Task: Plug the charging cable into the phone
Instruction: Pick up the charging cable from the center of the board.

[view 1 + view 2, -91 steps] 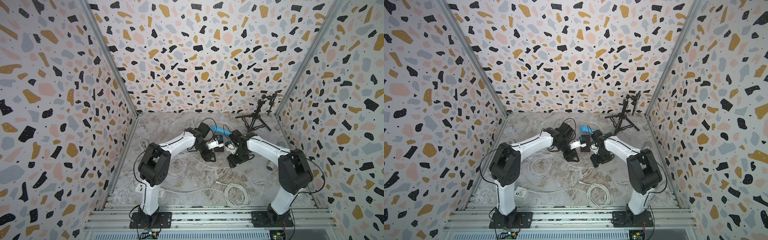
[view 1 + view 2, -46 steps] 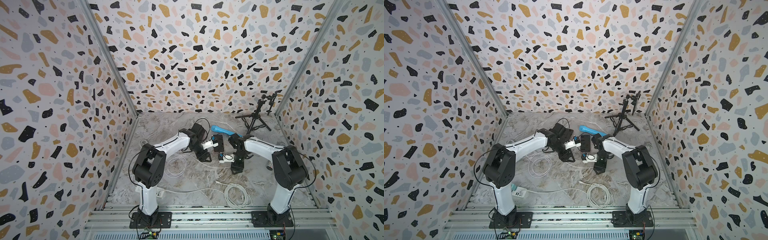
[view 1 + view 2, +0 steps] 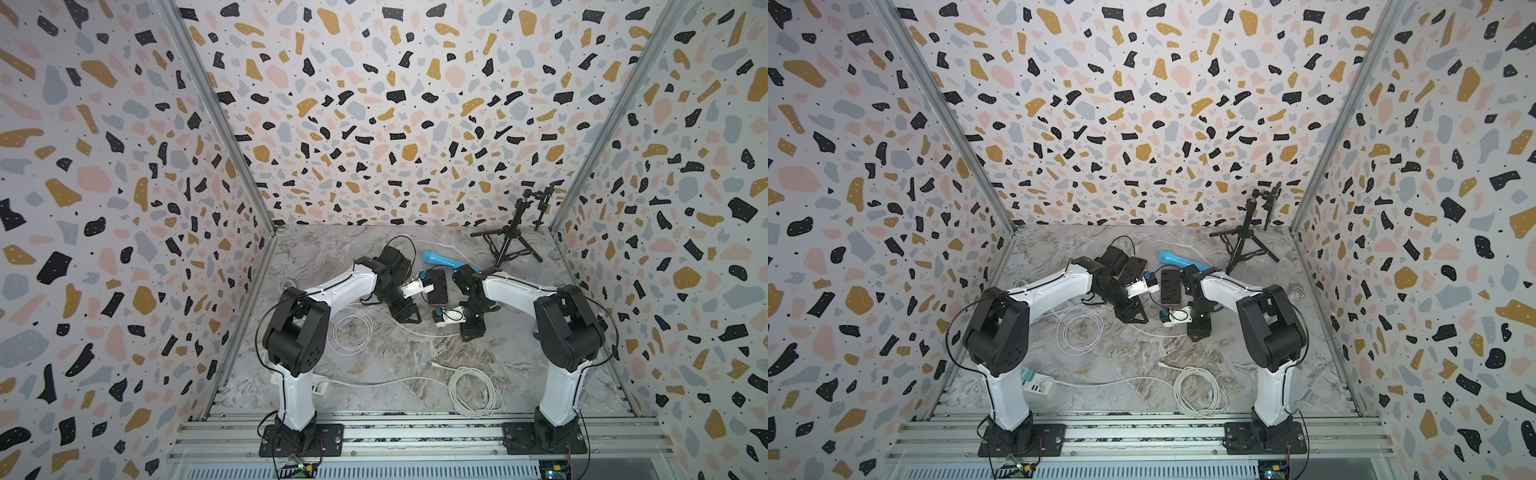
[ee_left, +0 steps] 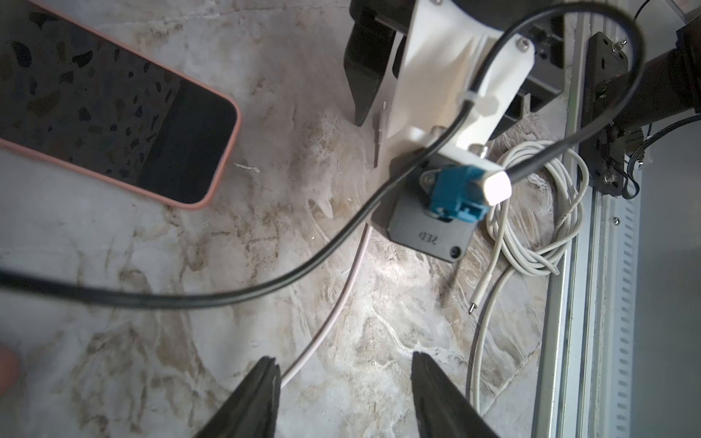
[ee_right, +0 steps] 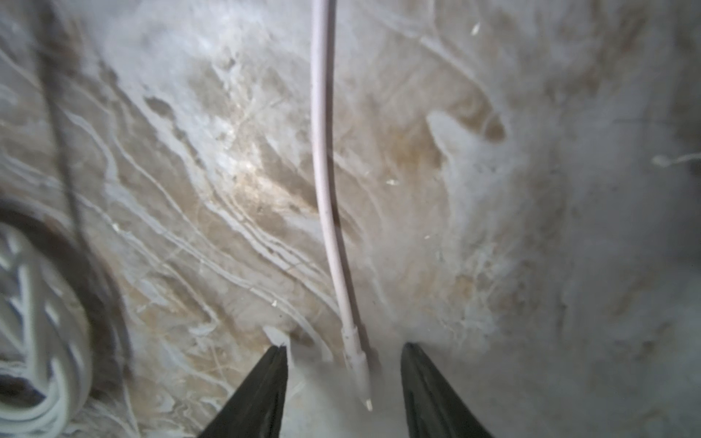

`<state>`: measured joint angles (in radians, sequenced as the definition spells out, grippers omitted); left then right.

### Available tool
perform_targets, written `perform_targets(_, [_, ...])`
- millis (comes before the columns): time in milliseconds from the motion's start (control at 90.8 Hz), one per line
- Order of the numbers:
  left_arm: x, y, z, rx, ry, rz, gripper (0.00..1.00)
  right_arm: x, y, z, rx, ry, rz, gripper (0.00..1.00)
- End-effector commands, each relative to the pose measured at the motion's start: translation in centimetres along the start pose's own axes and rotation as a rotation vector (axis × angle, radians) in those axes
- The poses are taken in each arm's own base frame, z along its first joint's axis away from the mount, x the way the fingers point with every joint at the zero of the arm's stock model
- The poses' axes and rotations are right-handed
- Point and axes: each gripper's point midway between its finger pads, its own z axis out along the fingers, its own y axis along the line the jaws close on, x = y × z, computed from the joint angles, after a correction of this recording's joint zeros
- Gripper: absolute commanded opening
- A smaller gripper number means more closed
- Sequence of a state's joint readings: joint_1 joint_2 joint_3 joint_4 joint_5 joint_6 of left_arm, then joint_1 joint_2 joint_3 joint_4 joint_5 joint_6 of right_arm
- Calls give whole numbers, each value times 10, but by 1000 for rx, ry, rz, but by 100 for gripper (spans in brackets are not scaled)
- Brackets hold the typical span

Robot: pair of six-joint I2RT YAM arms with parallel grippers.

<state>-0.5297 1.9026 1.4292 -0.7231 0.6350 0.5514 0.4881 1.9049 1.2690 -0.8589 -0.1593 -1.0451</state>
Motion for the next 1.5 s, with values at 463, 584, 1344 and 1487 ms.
perform_targets(463, [-18, -9, -15, 28, -68, 32, 68, -12, -4, -40, 179, -34, -125, 3])
perform_targets(584, [-31, -23, -21, 87, -126, 93, 75, -31, 4, -70, 228, -144, -122, 2])
perform_targets(1344, [-47, -59, -4, 160, -123, 249, 0, -98, 41, -124, 68, -582, -57, 0])
perform_targets(1487, [-47, -65, -11, 173, -120, 250, 0, -95, 39, -126, 57, -607, -21, 4])
